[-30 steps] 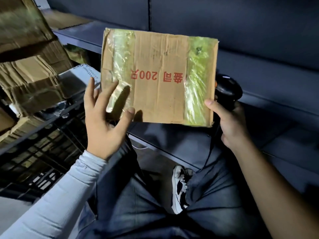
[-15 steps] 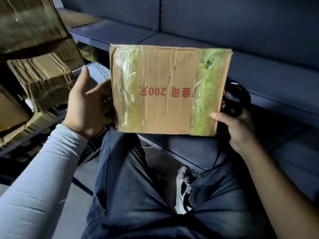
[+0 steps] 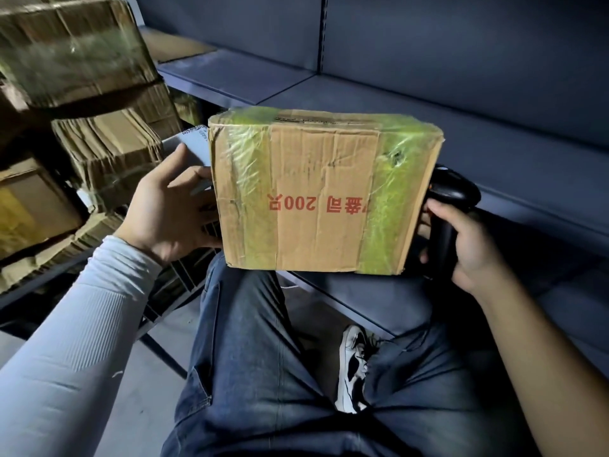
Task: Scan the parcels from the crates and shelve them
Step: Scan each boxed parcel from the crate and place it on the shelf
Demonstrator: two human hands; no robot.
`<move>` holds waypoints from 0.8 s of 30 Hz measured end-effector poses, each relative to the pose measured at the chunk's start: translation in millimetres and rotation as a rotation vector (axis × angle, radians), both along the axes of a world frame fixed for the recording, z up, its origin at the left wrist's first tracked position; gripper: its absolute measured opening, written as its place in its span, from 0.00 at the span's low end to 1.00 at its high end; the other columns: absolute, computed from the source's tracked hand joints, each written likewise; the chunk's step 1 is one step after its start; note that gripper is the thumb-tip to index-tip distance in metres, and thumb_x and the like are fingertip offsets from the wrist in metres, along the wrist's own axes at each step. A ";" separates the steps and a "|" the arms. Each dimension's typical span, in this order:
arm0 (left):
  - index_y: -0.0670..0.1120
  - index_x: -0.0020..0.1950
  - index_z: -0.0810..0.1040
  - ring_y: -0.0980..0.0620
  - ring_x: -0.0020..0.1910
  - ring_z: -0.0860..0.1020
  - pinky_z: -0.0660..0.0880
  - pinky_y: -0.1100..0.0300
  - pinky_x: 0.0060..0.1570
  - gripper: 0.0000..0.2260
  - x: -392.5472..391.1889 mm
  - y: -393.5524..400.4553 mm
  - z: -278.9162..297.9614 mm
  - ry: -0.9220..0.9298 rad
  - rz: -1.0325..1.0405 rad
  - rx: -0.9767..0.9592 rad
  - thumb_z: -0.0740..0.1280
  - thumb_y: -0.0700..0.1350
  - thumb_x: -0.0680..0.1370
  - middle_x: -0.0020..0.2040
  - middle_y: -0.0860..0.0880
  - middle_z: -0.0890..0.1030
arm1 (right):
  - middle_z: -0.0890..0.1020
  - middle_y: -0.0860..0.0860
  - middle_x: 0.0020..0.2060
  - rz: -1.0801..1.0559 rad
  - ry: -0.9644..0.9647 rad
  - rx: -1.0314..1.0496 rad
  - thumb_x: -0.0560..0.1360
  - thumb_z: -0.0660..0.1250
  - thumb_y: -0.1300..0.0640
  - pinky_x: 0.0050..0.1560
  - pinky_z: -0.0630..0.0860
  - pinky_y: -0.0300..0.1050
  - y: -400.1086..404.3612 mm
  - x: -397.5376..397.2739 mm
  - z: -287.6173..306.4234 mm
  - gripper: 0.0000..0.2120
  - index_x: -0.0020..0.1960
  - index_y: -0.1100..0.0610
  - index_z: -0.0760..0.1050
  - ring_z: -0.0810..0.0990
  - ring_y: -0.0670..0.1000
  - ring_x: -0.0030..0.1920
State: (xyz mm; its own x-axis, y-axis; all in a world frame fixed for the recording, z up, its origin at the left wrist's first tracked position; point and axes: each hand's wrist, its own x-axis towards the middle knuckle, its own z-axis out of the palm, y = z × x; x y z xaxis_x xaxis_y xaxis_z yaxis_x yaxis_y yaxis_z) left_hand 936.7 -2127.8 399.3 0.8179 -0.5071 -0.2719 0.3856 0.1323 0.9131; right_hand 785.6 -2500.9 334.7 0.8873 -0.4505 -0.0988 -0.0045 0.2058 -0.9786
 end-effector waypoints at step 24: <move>0.44 0.59 0.78 0.44 0.45 0.76 0.74 0.46 0.50 0.22 -15.0 -28.2 -56.2 0.006 0.065 0.015 0.66 0.56 0.70 0.46 0.43 0.76 | 0.79 0.54 0.40 -0.126 0.219 0.061 0.77 0.67 0.47 0.25 0.74 0.42 0.0 -7.5 -33.5 0.11 0.50 0.54 0.81 0.79 0.52 0.37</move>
State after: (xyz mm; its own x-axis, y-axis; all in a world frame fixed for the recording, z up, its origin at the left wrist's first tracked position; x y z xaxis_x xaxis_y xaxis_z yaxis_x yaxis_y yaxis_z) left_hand 921.7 -2156.0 343.1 0.8476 -0.4486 -0.2836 0.3817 0.1439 0.9130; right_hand 778.2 -2500.9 301.2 0.7793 -0.5430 -0.3130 -0.1855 0.2772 -0.9427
